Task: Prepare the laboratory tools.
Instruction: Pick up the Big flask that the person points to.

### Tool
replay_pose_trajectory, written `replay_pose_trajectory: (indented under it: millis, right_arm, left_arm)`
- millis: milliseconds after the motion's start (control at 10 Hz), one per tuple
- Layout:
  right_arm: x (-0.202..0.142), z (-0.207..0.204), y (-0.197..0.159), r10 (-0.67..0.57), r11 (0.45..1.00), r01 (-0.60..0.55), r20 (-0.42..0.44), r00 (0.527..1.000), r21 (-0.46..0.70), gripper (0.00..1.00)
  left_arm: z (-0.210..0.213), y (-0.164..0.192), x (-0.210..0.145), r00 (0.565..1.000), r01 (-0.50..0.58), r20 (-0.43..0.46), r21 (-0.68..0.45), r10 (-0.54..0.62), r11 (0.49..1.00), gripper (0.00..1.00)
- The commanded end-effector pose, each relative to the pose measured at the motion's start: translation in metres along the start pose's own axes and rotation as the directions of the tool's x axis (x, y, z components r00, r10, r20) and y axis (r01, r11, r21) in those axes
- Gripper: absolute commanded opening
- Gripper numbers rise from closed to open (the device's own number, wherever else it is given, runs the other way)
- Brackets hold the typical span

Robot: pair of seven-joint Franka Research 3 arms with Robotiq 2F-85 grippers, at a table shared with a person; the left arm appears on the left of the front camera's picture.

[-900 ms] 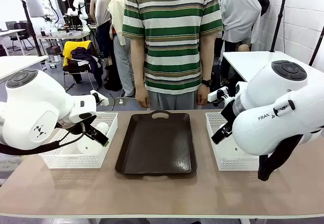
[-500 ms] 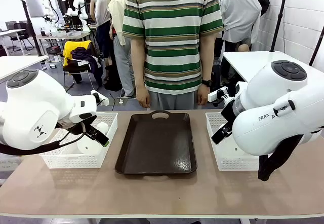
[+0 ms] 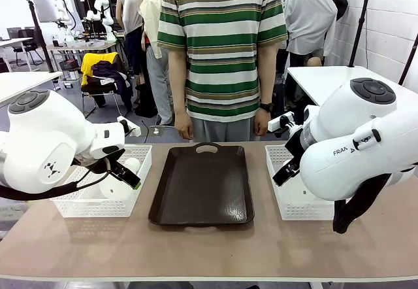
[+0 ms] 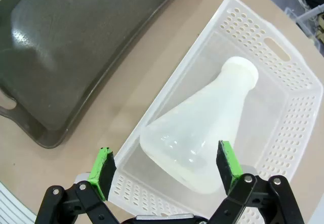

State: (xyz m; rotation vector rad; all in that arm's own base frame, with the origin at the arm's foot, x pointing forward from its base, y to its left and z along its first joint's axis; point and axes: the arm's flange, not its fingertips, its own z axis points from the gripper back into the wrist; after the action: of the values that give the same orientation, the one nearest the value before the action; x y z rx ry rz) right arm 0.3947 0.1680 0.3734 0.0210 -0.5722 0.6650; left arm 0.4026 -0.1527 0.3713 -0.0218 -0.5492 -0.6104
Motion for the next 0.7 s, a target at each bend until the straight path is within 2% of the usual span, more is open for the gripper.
replay_pose_trajectory:
  millis: [0,300,400,600]
  right_arm:
    - [0.0,0.0,0.0,-0.001,1.0,0.001,0.0,1.0,0.001,1.0]
    - [0.0,0.0,0.0,0.0,1.0,0.0,0.0,1.0,0.0,1.0]
    - [0.0,0.023,-0.013,-0.038,0.998,0.037,0.017,0.999,0.052,1.0]
    - [-0.004,0.054,-0.045,-0.099,0.982,0.092,0.033,0.995,0.167,1.0]
  left_arm:
    - [0.0,0.001,0.0,1.0,-0.003,0.0,0.0,0.003,1.0,1.0]
    - [0.0,0.001,0.0,1.0,-0.003,0.0,0.0,0.003,1.0,1.0]
    - [0.0,0.0,0.0,1.0,0.0,0.0,0.0,0.0,1.0,1.0]
    - [0.03,0.026,0.002,0.998,-0.057,0.027,-0.05,0.059,0.997,1.0]
